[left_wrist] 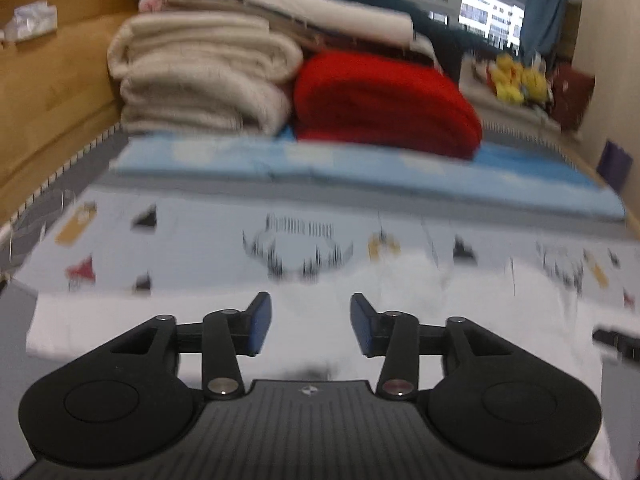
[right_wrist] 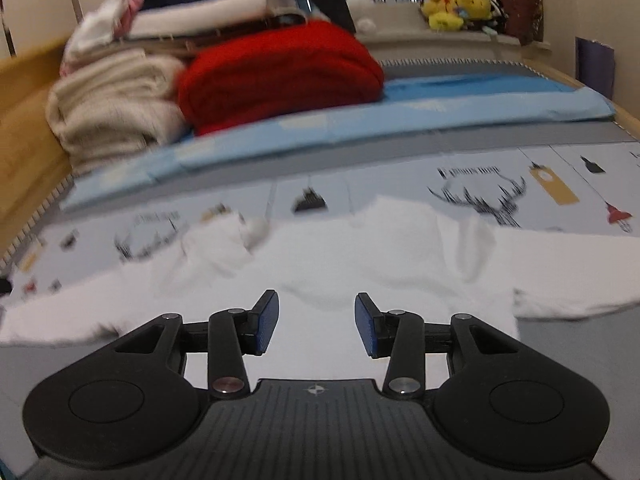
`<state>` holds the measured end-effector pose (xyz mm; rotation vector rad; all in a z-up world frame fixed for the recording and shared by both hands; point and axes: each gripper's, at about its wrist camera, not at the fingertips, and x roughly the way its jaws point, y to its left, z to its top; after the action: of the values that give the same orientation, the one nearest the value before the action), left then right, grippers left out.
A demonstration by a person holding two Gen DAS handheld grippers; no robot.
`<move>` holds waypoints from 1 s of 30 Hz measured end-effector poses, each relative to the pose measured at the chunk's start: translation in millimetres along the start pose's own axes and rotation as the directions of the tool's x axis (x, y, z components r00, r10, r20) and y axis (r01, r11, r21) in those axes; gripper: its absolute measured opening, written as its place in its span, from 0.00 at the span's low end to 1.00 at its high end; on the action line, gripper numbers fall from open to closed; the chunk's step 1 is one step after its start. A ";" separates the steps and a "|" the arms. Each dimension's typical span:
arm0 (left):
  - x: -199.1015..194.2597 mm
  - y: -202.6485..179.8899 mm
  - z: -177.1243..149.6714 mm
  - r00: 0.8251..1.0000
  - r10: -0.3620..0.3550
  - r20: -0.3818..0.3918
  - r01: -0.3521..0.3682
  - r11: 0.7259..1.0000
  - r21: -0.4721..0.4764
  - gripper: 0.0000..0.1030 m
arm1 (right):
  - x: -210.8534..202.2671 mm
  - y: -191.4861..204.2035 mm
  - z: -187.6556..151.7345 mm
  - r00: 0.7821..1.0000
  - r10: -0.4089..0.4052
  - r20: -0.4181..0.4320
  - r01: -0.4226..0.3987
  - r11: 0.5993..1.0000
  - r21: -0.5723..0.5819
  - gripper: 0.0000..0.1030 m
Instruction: Fold small clothes
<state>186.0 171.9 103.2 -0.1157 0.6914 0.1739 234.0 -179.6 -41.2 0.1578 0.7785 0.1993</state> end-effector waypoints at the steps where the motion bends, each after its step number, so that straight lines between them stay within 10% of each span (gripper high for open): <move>1: -2.1 5.1 10.2 1.000 0.006 0.026 -0.006 1.000 0.005 0.59 | -1.6 2.3 2.4 0.999 0.009 0.033 -0.009 1.000 0.001 0.42; 6: 30.8 22.1 12.4 0.990 0.058 0.125 -0.053 0.998 -0.037 0.59 | -1.6 19.2 7.9 0.995 -0.017 0.097 0.028 0.993 -0.113 0.42; 9: 67.6 33.0 -7.9 0.996 0.094 -0.012 -0.095 0.992 -0.088 0.57 | 5.1 20.0 8.6 0.995 -0.049 0.091 0.061 0.990 -0.127 0.42; 22: 142.8 70.3 -46.2 0.992 0.116 -0.049 -0.121 0.988 -0.095 0.58 | 17.0 41.0 16.1 0.984 -0.047 0.169 0.075 0.984 -0.161 0.42; 30: 177.5 162.8 -57.7 0.963 0.186 -0.194 -0.246 0.900 -0.360 0.36 | 35.5 42.6 26.9 0.985 -0.076 0.154 0.100 0.983 -0.155 0.42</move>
<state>252.2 343.3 -62.8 -0.4315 0.8196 0.5197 272.6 -131.7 -37.3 -0.0165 0.6174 0.1641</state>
